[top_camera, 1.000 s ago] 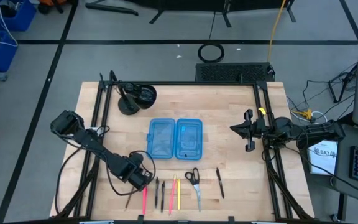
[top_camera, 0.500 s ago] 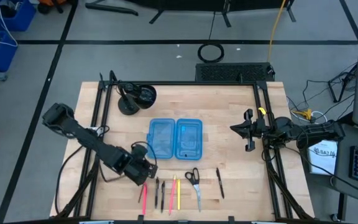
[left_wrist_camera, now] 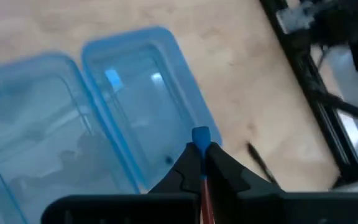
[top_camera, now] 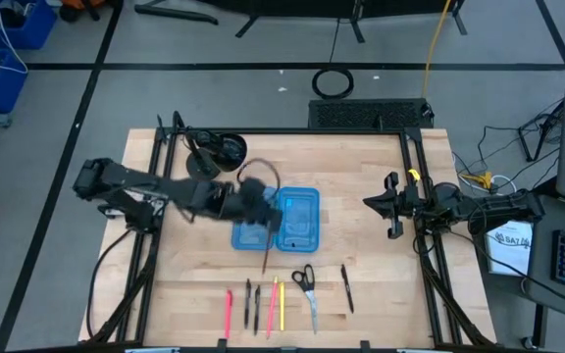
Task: Pick & place school supplies into a supply box
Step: Put the brown pencil into the blue box
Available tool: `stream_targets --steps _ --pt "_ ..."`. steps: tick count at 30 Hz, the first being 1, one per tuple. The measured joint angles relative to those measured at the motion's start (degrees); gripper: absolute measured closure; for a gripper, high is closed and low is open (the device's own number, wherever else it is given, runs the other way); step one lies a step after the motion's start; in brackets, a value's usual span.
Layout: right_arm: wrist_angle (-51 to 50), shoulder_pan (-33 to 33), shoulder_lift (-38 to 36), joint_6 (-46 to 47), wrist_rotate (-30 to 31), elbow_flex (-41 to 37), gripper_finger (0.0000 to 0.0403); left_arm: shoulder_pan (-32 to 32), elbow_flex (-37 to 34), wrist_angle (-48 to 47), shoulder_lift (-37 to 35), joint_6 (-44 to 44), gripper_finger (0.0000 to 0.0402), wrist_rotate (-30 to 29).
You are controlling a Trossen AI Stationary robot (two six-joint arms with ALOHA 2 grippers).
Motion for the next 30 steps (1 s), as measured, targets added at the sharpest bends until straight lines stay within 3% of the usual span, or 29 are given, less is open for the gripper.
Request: stream_targets --steps 5,12,22,30 --pt "0.0 0.02 0.17 2.32 0.02 0.02 0.0403 6.04 -0.02 3.61 4.45 3.4 0.0386 4.97" --pt "0.03 0.02 0.48 2.42 0.03 0.0 0.0403 10.34 -0.02 16.24 12.13 5.85 0.0387 8.7" --pt "0.0 0.02 0.48 2.42 0.02 0.02 0.0403 14.1 -0.02 17.35 19.72 5.44 0.0387 10.98" --pt "-0.02 0.01 0.48 2.42 0.02 0.01 0.0403 16.26 -0.02 17.9 20.38 6.55 0.0394 10.6"
